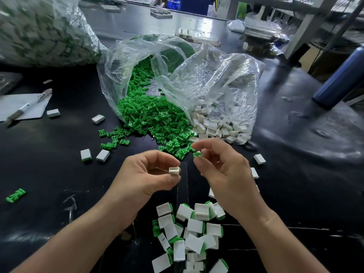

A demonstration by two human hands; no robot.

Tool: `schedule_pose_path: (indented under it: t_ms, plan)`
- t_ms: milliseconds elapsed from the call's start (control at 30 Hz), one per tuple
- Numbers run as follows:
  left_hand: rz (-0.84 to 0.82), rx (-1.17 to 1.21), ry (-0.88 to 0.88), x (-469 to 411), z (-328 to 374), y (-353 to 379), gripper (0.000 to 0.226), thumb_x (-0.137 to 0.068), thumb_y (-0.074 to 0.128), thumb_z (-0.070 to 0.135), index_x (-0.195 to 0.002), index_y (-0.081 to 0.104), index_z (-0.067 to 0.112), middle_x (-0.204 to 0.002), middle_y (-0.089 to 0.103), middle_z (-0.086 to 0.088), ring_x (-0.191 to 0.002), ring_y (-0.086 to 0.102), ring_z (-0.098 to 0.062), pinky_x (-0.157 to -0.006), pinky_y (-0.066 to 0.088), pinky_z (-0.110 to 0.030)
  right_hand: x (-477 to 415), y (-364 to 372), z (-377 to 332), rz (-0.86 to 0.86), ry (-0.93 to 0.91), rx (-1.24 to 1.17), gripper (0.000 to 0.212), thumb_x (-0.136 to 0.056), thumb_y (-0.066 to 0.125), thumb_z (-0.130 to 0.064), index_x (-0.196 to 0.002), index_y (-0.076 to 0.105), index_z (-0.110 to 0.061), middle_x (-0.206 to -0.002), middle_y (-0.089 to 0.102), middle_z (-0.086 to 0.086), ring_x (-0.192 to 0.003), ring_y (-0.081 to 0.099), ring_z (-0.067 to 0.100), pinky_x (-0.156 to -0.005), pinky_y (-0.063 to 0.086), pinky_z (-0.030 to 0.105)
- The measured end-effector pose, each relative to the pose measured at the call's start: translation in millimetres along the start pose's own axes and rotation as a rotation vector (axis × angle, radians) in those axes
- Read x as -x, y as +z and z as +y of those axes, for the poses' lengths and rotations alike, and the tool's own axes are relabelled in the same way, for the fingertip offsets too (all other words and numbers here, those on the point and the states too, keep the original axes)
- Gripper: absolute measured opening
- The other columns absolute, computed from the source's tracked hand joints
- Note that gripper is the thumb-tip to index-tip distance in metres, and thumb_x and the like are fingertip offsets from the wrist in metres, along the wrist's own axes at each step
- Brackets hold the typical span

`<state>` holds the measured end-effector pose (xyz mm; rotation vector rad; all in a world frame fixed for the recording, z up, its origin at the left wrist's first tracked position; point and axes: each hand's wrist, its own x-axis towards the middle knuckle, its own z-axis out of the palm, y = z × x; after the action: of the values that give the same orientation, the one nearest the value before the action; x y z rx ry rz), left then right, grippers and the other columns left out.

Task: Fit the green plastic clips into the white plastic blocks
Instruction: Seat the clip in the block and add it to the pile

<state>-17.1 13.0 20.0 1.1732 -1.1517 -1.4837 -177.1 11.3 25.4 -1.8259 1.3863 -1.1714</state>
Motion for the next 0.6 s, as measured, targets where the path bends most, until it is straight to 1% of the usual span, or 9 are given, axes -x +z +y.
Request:
schedule_pose_path:
  t_ms: [67, 100, 133, 267, 400, 600]
  plan:
    - [-0.013, 0.02, 0.007, 0.6, 0.6, 0.8, 0.02, -0.054, 0.072, 0.005, -0.068, 0.076, 0.018, -0.066, 0.07, -0.004, -0.06, 0.063, -0.008, -0.057, 0.051, -0.015, -0.3, -0.3, -0.6, -0.03, 0.027, -0.072, 0.032, -0.083, 0.064, -0.005, -0.081, 0.061, -0.037, -0.071, 0.058, -0.009, -0.067, 0.058, 0.009, -0.07, 0.053, 0.032]
    - [-0.017, 0.032, 0.008, 0.7, 0.9, 1.1, 0.021, -0.052, 0.072, 0.007, -0.07, 0.076, 0.017, -0.067, 0.071, -0.003, -0.06, 0.063, -0.007, -0.057, 0.05, -0.014, 0.0, -0.1, -0.7, -0.043, 0.045, -0.107, 0.031, -0.083, 0.064, -0.005, -0.079, 0.061, -0.035, -0.07, 0.061, -0.006, -0.067, 0.061, 0.013, -0.069, 0.054, 0.038]
    - [-0.018, 0.04, 0.008, 0.5, 1.1, 1.4, 0.022, -0.052, 0.071, 0.009, -0.072, 0.077, 0.016, -0.068, 0.071, -0.003, -0.06, 0.063, -0.006, -0.056, 0.05, -0.013, 0.2, 0.5, -0.7, -0.055, 0.064, -0.14, 0.029, -0.082, 0.064, -0.004, -0.077, 0.061, -0.032, -0.07, 0.064, -0.003, -0.066, 0.063, 0.016, -0.068, 0.055, 0.04]
    - [-0.008, 0.04, 0.013, -0.1, 0.7, 1.6, 0.023, -0.051, 0.073, 0.013, -0.074, 0.076, 0.013, -0.072, 0.072, -0.007, -0.061, 0.064, -0.007, -0.054, 0.048, -0.013, 1.4, 3.0, -0.5, -0.089, 0.086, -0.16, 0.026, -0.083, 0.064, -0.006, -0.074, 0.059, -0.03, -0.07, 0.066, 0.002, -0.064, 0.065, 0.017, -0.064, 0.057, 0.039]
    - [-0.023, 0.029, 0.029, 1.5, 1.0, 2.9, 0.024, -0.051, 0.072, 0.02, -0.074, 0.077, 0.017, -0.071, 0.073, -0.006, -0.062, 0.064, -0.006, -0.056, 0.049, -0.013, 1.6, 3.3, -0.8, -0.099, 0.087, -0.165, 0.024, -0.083, 0.064, -0.007, -0.075, 0.06, -0.029, -0.071, 0.067, 0.005, -0.064, 0.065, 0.019, -0.064, 0.056, 0.038]
    - [-0.026, -0.008, 0.049, 2.8, 2.5, 2.4, 0.02, -0.056, 0.071, 0.015, -0.074, 0.076, 0.01, -0.071, 0.073, -0.009, -0.059, 0.063, -0.005, -0.054, 0.048, -0.012, 1.6, 3.3, -0.2, -0.135, 0.111, -0.151, 0.022, -0.083, 0.064, -0.008, -0.074, 0.06, -0.028, -0.068, 0.067, 0.005, -0.061, 0.065, 0.016, -0.061, 0.056, 0.033]
